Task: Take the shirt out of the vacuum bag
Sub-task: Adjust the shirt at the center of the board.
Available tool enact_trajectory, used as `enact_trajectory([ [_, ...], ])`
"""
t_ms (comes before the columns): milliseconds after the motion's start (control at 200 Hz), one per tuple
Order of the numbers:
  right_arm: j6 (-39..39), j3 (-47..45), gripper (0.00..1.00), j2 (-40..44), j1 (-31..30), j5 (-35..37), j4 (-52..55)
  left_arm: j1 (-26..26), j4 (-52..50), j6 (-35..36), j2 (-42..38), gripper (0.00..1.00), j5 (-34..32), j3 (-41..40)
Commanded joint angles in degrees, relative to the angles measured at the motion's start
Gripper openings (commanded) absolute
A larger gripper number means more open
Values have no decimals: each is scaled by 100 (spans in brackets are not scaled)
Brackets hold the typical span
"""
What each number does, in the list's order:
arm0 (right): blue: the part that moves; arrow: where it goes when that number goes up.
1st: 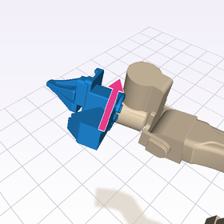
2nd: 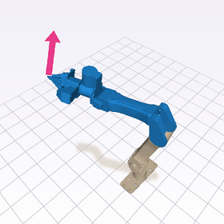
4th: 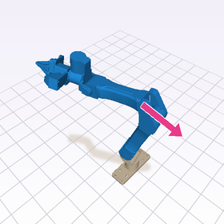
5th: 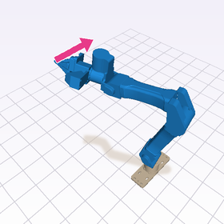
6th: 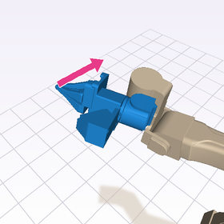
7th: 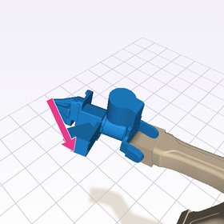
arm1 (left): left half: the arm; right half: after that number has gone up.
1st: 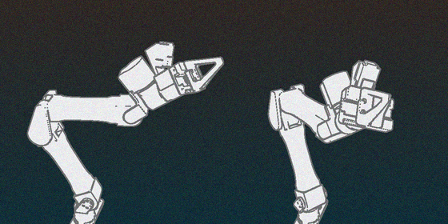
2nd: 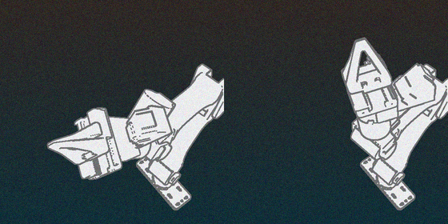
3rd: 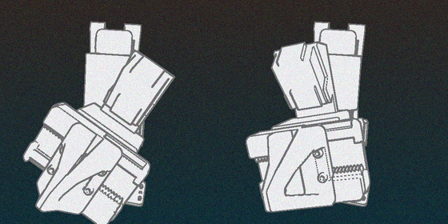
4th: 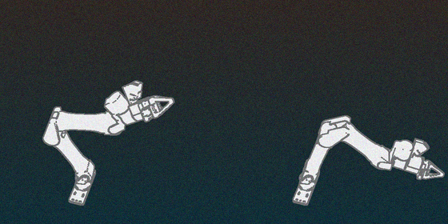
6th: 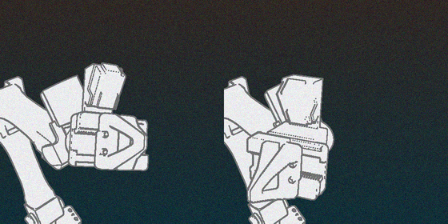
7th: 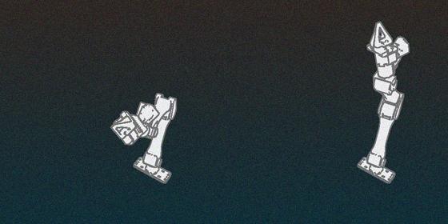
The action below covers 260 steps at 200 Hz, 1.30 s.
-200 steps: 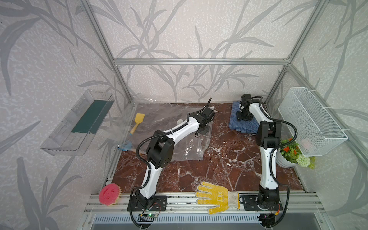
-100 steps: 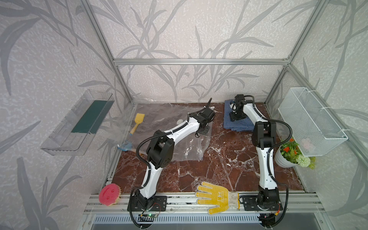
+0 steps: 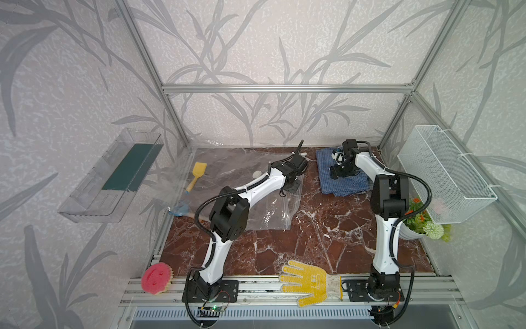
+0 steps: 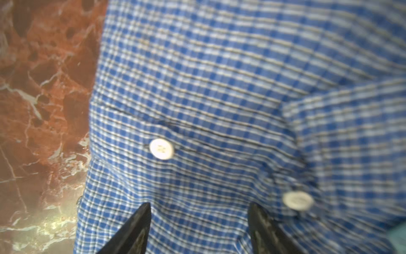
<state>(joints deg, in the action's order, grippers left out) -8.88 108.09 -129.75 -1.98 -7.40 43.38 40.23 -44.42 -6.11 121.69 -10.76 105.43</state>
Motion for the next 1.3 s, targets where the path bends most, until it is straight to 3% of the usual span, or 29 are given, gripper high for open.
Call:
enact_trajectory([
  [0, 384, 249, 70, 161, 241, -321, 121, 24, 24, 10, -365, 0, -64, -101],
  [235, 762, 666, 67, -321, 716, -788, 109, 21, 52, 35, -560, 3, -123, -154],
  [445, 778, 882, 65, -545, 743, -988, 191, 29, 239, 44, -831, 4, 150, -259],
  [835, 910, -216, 64, 698, 711, -1035, -249, -417, 753, 37, -2070, 7, 338, -715],
  [905, 965, -356, 64, 1024, 679, -888, -319, -497, 920, 39, -2393, 13, 490, -773],
  [1020, 1160, -631, 64, 1530, 630, -630, -530, -560, 1172, 13, -2838, 44, 877, -902],
  [1060, 1220, -672, 64, 1653, 609, -575, -543, -570, 1207, 5, -2915, 50, 1059, -926],
  [1160, 1317, -878, 64, 1972, 455, -509, -600, -584, 1233, 10, -2864, 58, 1287, -965],
  [1295, 1215, -1194, 65, 2383, 90, -617, -509, -762, 1357, -166, -2957, 60, 1305, -1142],
])
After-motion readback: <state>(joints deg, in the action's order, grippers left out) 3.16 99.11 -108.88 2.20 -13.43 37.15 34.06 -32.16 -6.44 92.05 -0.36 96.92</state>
